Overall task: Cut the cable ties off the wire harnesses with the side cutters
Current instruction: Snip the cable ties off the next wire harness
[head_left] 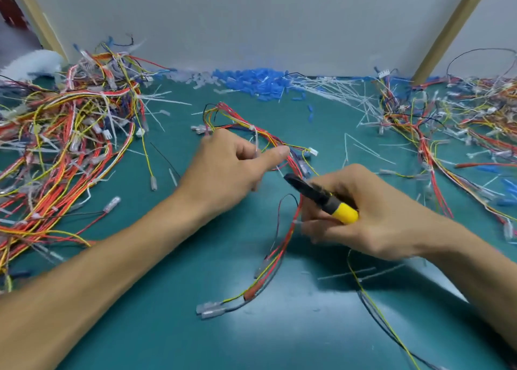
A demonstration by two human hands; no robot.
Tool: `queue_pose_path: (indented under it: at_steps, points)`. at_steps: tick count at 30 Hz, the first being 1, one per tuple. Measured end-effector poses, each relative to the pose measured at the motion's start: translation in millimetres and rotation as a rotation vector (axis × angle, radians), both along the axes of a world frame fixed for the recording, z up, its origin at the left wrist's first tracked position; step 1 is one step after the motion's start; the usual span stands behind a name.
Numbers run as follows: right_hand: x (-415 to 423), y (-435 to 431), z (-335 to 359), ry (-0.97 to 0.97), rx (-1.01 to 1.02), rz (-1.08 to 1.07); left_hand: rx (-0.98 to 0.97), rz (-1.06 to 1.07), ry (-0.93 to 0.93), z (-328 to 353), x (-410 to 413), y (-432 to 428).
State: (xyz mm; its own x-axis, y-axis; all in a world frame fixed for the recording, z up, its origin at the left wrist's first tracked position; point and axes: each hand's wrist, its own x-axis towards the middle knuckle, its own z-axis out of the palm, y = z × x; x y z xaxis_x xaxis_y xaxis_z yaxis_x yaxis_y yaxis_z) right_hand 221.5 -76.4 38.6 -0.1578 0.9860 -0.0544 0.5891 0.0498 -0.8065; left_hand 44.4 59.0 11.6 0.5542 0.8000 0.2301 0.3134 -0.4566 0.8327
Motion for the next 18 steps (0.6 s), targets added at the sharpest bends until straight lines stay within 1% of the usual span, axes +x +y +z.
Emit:
queue_pose_path:
  at_steps: [1, 2, 4, 6, 8, 9, 11, 13, 16, 18]
  points:
    - [-3, -1, 0, 0.06, 0.015, -0.01, -0.024, -0.043, 0.032, 0, -1, -2]
    - [-5, -1, 0, 0.143, 0.045, -0.038, -0.102, -0.13, 0.031, 0, -1, -4]
    - [-6, 0, 1, 0.314, 0.123, -0.121, -0.336, -0.343, -0.017, 3, -2, -9]
    - [-6, 2, 2, 0.461, 0.168, -0.201, -0.559, -0.486, -0.072, 5, -1, -11]
    - [-2, 4, 2, 0.536, 0.184, -0.258, -0.709, -0.569, -0.13, 7, -2, -9]
    - [0, 5, 1, 0.54, 0.186, -0.276, -0.735, -0.588, -0.147, 8, -1, -9]
    - [0, 6, 0, 0.529, 0.193, -0.297, -0.727, -0.611, -0.149, 8, -1, -9]
    - [0, 7, -1, 0.567, 0.186, -0.304, -0.639, -0.593, -0.116, 6, 1, -13]
    - [1, 7, 2, 0.721, 0.106, -0.278, -0.475, -0.51, -0.134, 1, 2, -18]
    - [4, 7, 5, 0.821, 0.025, -0.232, -0.428, -0.513, -0.193, -1, 2, -20]
